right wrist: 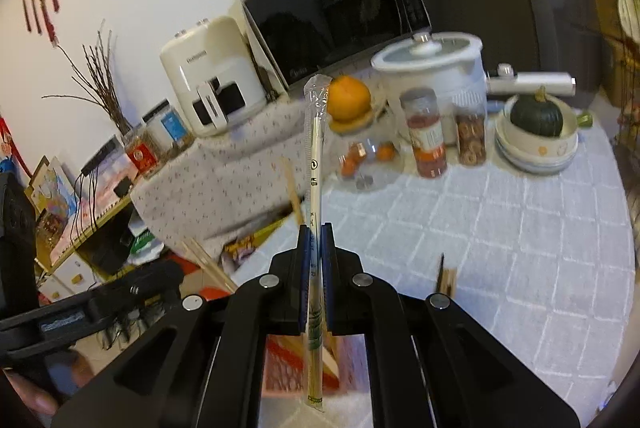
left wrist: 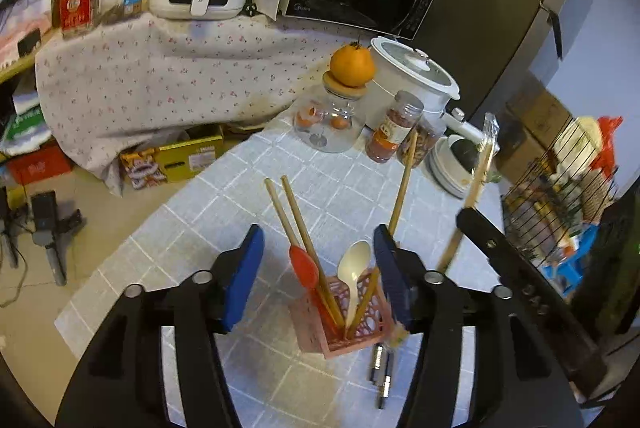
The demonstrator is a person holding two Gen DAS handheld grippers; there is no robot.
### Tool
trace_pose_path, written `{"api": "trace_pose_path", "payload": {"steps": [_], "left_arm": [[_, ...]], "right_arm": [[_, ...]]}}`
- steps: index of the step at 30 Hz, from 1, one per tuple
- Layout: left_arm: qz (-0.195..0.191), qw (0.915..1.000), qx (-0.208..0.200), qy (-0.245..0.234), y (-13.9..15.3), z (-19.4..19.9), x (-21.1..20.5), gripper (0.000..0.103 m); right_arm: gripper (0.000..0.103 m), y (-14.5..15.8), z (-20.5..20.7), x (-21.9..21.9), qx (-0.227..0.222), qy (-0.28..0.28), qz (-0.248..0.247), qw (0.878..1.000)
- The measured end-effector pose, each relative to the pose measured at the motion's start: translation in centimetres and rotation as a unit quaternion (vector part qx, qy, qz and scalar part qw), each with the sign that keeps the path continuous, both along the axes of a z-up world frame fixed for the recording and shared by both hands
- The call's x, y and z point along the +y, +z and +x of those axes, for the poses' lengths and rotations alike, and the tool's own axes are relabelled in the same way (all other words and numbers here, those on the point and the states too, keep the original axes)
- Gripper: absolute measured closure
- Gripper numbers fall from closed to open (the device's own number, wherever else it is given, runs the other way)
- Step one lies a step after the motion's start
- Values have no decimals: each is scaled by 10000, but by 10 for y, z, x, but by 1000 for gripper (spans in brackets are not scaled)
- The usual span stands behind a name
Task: Organize utensils
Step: 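Lower the wrapped chopstick into the basket and open the right gripper, then grasp a wooden chopstick from the bundle with the right gripper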
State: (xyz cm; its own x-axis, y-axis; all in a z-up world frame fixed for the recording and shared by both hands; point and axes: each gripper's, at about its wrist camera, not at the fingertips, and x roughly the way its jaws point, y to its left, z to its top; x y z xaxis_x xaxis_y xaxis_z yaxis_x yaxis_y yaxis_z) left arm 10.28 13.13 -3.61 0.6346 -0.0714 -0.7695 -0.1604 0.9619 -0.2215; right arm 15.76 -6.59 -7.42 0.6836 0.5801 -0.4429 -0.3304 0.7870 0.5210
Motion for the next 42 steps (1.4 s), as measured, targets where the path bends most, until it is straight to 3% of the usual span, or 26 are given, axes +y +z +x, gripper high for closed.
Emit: {"api": "trace_pose_path", "payload": {"steps": [6, 9, 13, 14, 16, 24, 29, 33, 39, 42], "left_arm": [[-669, 9925, 921, 435, -26, 0, 21, 45], [-634, 9903, 1130, 494, -31, -3, 21, 45], [-672, 9862, 1389, 603, -40, -4, 24, 45], [-627, 9852, 1467, 625, -43, -4, 24, 45], [-624, 9837, 1573, 603, -47, -5, 22, 45], [-608, 9836, 1632, 475, -48, -10, 11, 45], [-538, 9862, 1538, 309, -40, -14, -2, 45], [-446, 9881, 1466, 118, -34, -17, -18, 45], [-431, 9861, 1602, -39, -41, -20, -35, 45], [-406, 9840, 1731, -134, -47, -24, -45, 45]], "right_arm": [[97, -10, -7, 25, -542, -205, -207, 9981], [97, -21, -12, 34, -682, -192, -360, 9968], [93, -28, -14, 36, -515, -1, -445, 9977], [85, -29, -13, 35, -417, 99, -448, 9981], [80, -28, -13, 29, -271, 157, -422, 9986], [80, -24, -9, -3, 171, 130, -374, 9991], [80, -20, 1, -37, 669, -98, -246, 9974], [79, -23, 6, -56, 1007, -196, -441, 9937], [79, -66, 13, -67, 2056, -56, -838, 9750], [79, -100, 17, -65, 2694, 140, -1082, 9568]]}}
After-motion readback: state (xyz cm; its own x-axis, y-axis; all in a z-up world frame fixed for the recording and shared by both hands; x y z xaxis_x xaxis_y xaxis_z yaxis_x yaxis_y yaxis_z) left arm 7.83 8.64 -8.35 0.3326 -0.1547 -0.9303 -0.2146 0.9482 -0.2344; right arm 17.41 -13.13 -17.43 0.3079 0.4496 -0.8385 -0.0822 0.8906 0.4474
